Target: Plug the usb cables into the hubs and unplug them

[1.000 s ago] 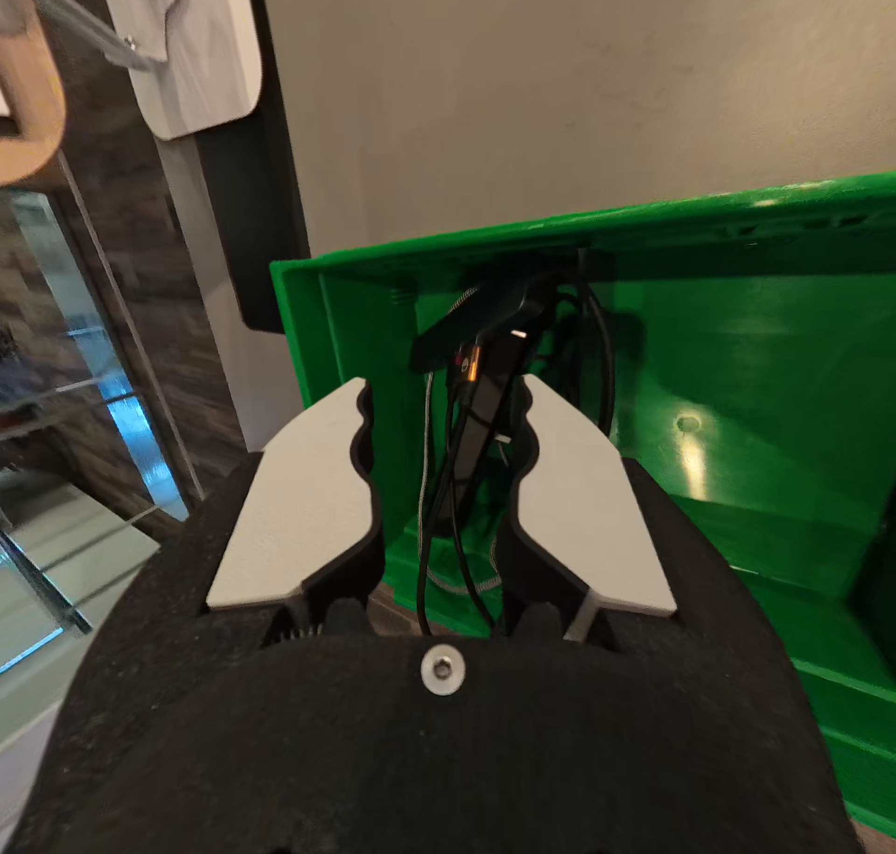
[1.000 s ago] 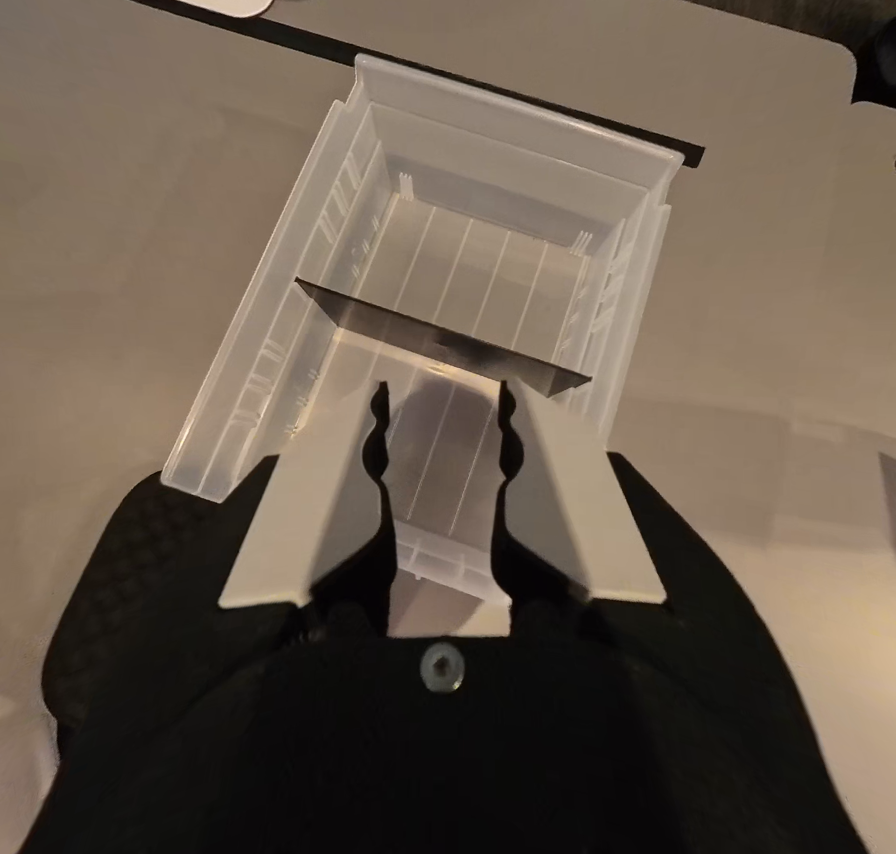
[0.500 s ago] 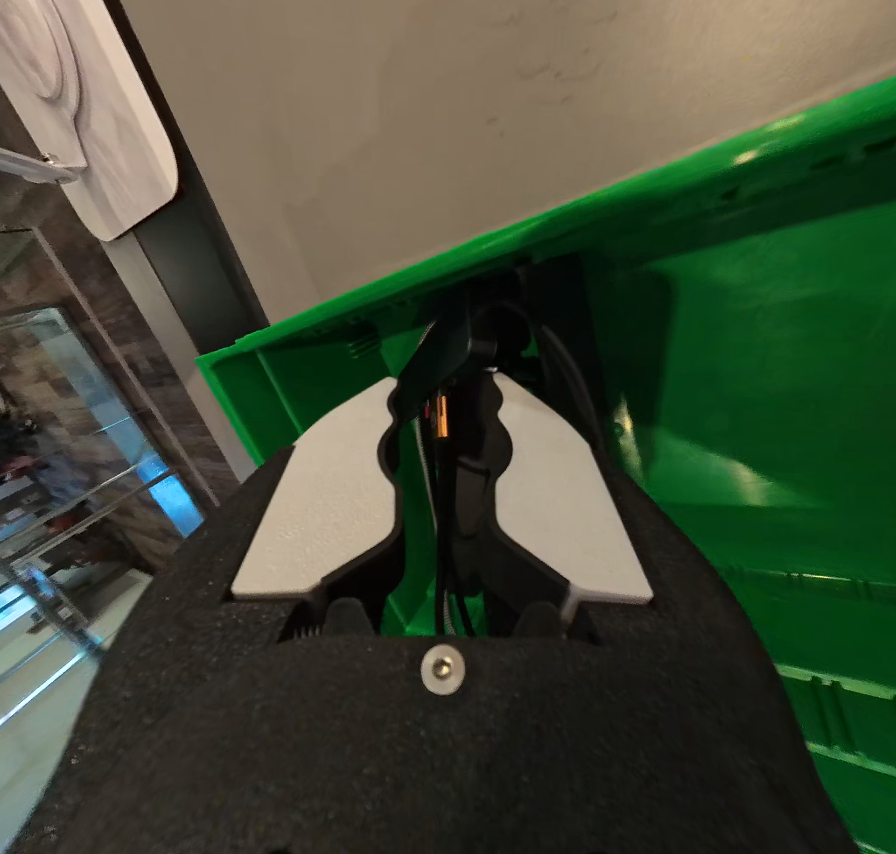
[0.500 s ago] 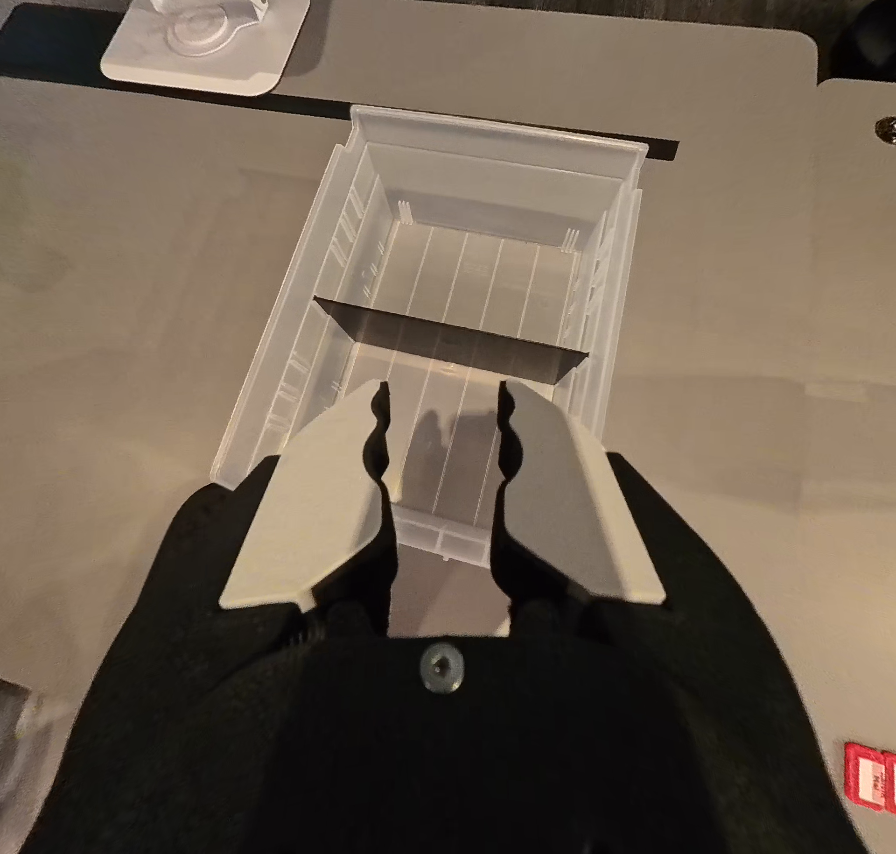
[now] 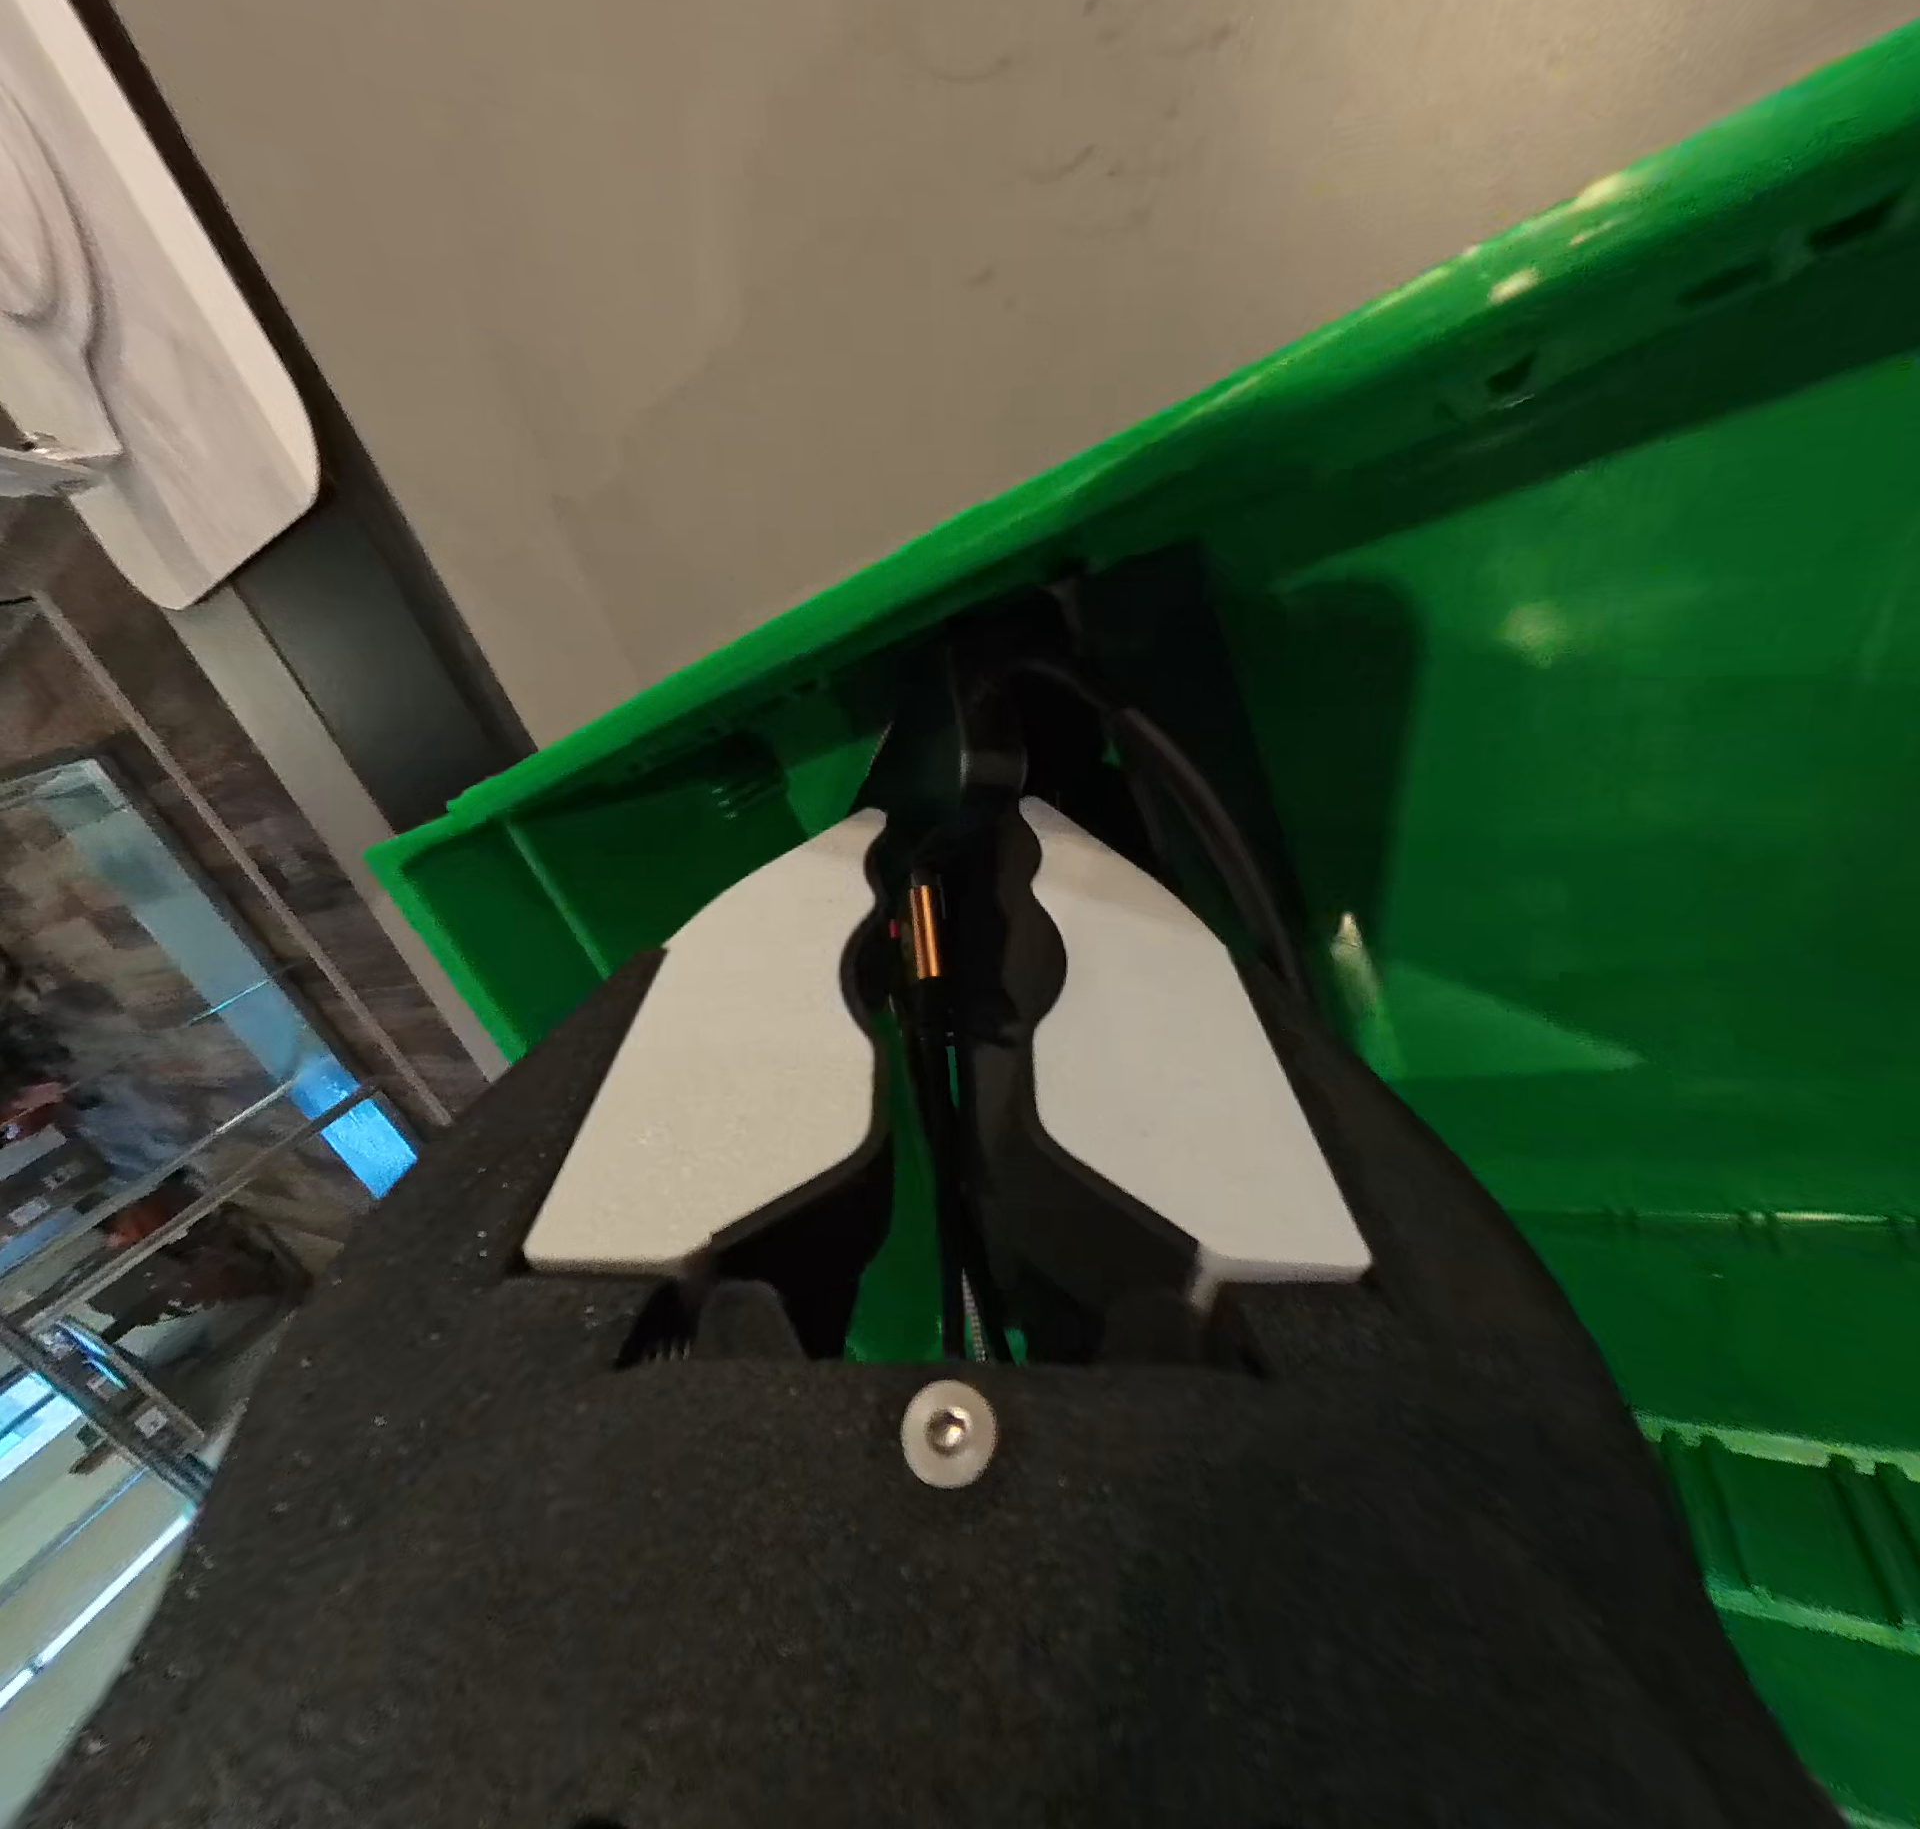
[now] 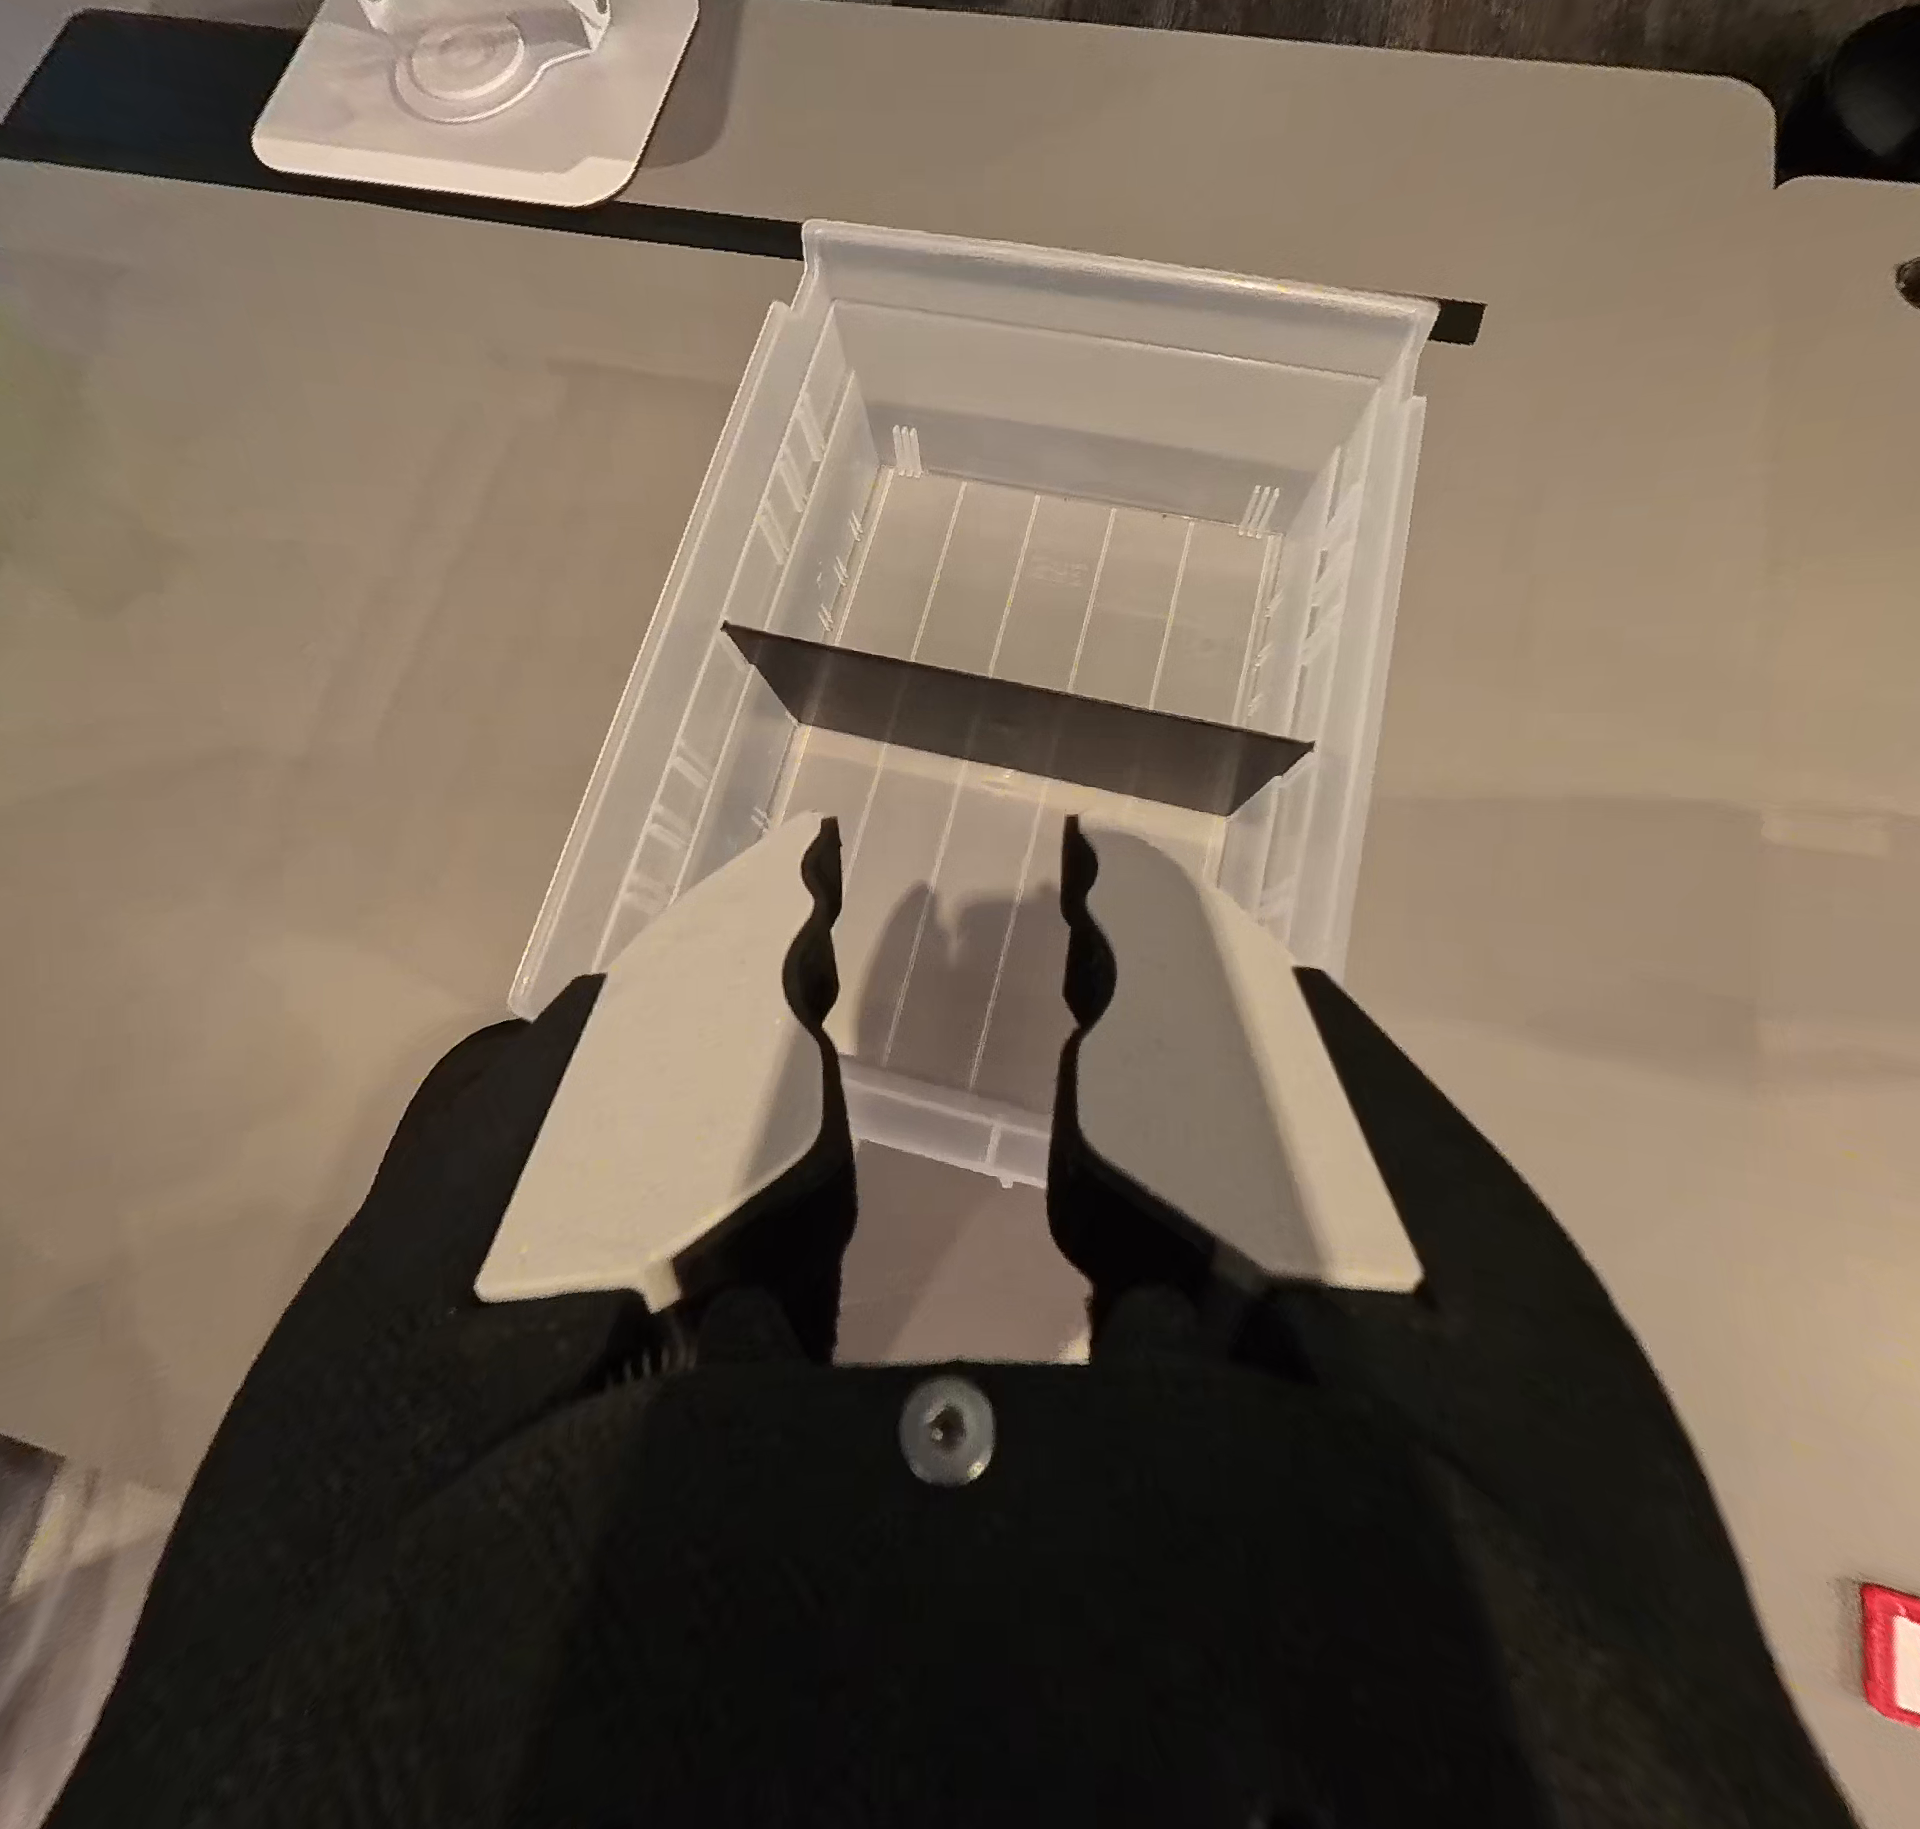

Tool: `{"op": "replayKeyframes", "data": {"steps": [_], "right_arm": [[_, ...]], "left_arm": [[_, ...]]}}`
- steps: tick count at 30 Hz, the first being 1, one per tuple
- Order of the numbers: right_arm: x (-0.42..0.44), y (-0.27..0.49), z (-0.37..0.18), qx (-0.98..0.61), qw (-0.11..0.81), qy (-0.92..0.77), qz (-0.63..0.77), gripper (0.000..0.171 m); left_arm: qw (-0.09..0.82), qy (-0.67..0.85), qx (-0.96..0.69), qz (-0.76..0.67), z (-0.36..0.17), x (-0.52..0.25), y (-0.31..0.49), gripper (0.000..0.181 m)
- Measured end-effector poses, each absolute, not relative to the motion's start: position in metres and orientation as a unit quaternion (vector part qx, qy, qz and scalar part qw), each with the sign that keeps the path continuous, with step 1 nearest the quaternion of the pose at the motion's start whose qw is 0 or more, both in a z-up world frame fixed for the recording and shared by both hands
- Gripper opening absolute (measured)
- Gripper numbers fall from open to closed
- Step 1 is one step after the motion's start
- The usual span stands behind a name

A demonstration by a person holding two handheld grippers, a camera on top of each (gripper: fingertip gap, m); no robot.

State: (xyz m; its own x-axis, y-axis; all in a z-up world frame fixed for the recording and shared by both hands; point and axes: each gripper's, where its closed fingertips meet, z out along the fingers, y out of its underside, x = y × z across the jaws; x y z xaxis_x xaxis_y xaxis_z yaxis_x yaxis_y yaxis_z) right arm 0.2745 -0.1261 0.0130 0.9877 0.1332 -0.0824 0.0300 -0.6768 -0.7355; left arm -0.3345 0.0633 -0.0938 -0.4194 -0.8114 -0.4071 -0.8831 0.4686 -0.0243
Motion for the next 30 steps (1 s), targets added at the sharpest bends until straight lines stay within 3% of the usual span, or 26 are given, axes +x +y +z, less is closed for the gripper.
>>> {"op": "replayKeyframes", "data": {"steps": [6,14,18,24,30], "right_arm": [[0.271,-0.132,0.005,-0.916,0.393,-0.043,0.069,0.04],[0.223,-0.113,0.0,-0.896,0.422,-0.081,0.113,0.034],[0.144,-0.078,0.024,-0.853,0.478,-0.177,0.112,0.034],[-0.042,-0.022,0.095,-0.704,0.609,-0.362,0.06,0.056],[-0.174,-0.003,0.186,-0.518,0.769,-0.375,-0.031,0.06]], "left_arm": [[0.249,0.781,-0.571,0.044,-0.068,-0.332,0.073,0.013],[0.415,0.598,-0.665,-0.168,0.036,-0.329,0.08,0.011],[0.482,0.538,-0.647,-0.244,0.099,-0.327,0.063,0.011],[0.509,0.484,-0.628,-0.335,0.183,-0.291,0.023,0.011],[0.511,0.441,-0.616,-0.406,0.233,-0.231,-0.015,0.011]]}}
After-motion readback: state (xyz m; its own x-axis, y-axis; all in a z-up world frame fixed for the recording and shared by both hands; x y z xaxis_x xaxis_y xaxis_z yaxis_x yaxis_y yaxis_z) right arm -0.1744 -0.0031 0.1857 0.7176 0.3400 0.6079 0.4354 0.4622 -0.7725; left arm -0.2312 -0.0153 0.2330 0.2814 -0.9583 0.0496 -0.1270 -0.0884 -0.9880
